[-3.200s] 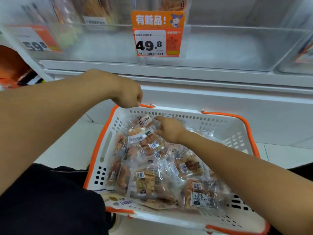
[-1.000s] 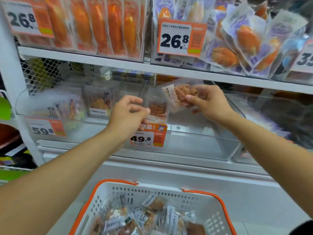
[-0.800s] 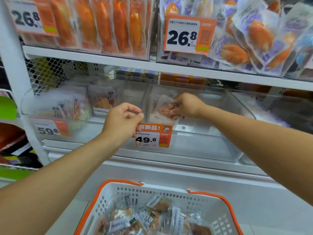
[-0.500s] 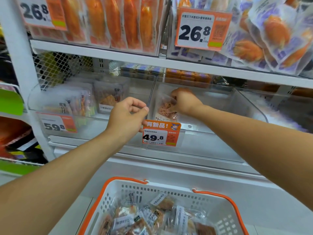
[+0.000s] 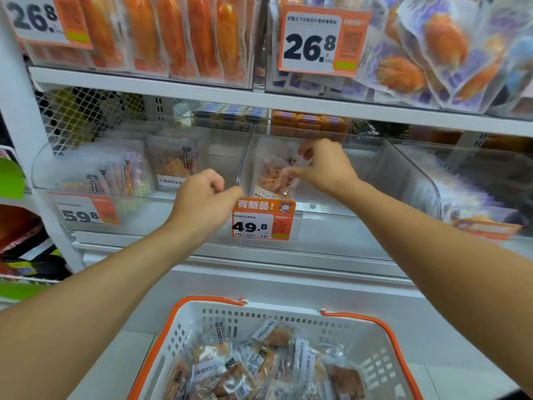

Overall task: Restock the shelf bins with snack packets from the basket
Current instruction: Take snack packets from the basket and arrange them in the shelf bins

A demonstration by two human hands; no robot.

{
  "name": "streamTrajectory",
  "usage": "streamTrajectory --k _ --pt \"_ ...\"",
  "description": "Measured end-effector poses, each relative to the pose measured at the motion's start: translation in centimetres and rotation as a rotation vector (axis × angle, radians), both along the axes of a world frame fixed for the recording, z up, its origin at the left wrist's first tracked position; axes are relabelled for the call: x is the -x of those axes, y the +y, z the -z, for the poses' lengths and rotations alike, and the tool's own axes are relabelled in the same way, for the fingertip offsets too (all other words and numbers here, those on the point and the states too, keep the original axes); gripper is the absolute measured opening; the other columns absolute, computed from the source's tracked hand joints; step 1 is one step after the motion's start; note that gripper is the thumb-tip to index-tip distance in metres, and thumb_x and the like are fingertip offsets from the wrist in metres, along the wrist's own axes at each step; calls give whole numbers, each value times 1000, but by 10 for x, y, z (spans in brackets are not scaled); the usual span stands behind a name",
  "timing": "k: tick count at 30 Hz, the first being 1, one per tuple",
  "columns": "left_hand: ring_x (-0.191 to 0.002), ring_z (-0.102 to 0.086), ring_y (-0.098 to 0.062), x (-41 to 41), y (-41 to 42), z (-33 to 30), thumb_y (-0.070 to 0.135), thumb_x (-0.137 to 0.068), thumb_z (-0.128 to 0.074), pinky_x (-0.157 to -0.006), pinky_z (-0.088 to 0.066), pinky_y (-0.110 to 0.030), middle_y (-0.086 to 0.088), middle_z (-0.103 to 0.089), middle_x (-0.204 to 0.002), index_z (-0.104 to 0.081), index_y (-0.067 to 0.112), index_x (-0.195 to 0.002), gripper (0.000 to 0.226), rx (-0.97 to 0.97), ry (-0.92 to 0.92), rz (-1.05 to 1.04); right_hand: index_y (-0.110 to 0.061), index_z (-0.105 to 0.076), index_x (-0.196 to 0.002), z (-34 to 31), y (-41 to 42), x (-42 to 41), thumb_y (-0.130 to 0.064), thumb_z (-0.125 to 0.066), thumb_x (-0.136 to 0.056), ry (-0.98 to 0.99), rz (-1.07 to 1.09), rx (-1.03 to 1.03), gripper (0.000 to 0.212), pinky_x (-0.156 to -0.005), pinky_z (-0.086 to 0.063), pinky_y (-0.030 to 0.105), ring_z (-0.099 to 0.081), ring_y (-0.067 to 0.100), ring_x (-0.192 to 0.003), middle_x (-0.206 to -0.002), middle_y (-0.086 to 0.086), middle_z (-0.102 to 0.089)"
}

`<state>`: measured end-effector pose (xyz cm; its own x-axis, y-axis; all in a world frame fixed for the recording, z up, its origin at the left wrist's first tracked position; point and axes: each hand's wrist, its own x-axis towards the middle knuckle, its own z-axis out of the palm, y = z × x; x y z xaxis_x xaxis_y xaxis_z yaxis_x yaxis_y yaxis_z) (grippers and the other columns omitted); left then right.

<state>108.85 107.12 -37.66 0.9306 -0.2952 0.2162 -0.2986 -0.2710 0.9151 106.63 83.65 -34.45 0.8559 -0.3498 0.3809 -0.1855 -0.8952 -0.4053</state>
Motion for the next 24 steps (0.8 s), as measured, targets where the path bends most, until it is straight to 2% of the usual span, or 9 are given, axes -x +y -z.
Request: streamTrajectory --k 3,5,7,8,10,12,14,16,24 --pt "-53 -39 -16 2 5 5 13 -76 -67 -55 -41 -31 1 -38 -51 -38 16 -54 37 -258 -226 210 -17 -59 -76 3 16 42 -48 -72 -84 -411 58 44 34 -62 -45 27 -54 11 -68 -72 -7 -58" --pt "-49 -39 -13 5 8 9 21 -71 -66 -54 -41 -31 5 -39 -47 -41 14 -52 33 -555 -403 371 -16 -43 -60 18 42 77 -36 -65 -92 -755 20 66 43 -55 -30 23 -37 10 -55 -57 -7 -41" --pt "-54 -47 -14 10 8 15 29 -74 -67 -59 -47 -35 2 -53 -53 -53 12 -59 27 -893 -382 540 -22 -33 -61 51 76 102 -20 -57 -96 -921 -175 10 43 -55 -19 18 -23 9 -55 -57 -6 -28" --pt "-59 -54 -16 13 7 15 32 -79 -70 -63 -51 -36 -1 -61 -61 -60 13 -67 25 -1035 -272 615 -23 -33 -61 73 88 108 -16 -53 -97 -880 -278 -35 42 -55 -18 18 -22 8 -55 -58 -7 -27" --pt "-70 -64 -16 22 11 24 40 -87 -69 -66 -55 -34 -4 -69 -80 -64 16 -85 25 -1301 47 734 -16 -39 -56 131 106 120 -19 -49 -99 -534 -431 -72 44 -52 -25 24 -30 11 -51 -55 -5 -34" --pt "-80 -67 -16 26 19 37 47 -90 -65 -68 -53 -30 -3 -68 -93 -62 20 -99 29 -1474 243 801 -13 -55 -66 193 109 131 -32 -51 -100 84 -559 -8 39 -56 -39 32 -49 19 -58 -64 2 -54" --pt "-85 -65 -15 26 23 49 50 -90 -63 -76 -55 -33 -2 -66 -98 -60 21 -105 33 -1532 217 827 -15 -64 -110 238 98 146 -41 -64 -93 716 -527 50 31 -83 -49 37 -60 25 -101 -113 8 -64" --pt "-90 -63 -17 29 25 56 52 -89 -63 -90 -54 -40 -1 -65 -103 -62 21 -110 37 -1500 132 817 -17 -46 -142 260 85 160 -41 -77 -83 1068 -442 65 71 -101 -43 37 -48 29 -126 -143 9 -48" --pt "-104 -61 -19 46 19 61 51 -92 -60 -98 -50 -40 -1 -63 -115 -59 21 -123 44 -1525 114 845 -27 -62 -126 284 59 162 -24 -90 -68 1081 -403 2 65 -95 -45 32 -50 25 -118 -135 2 -50"
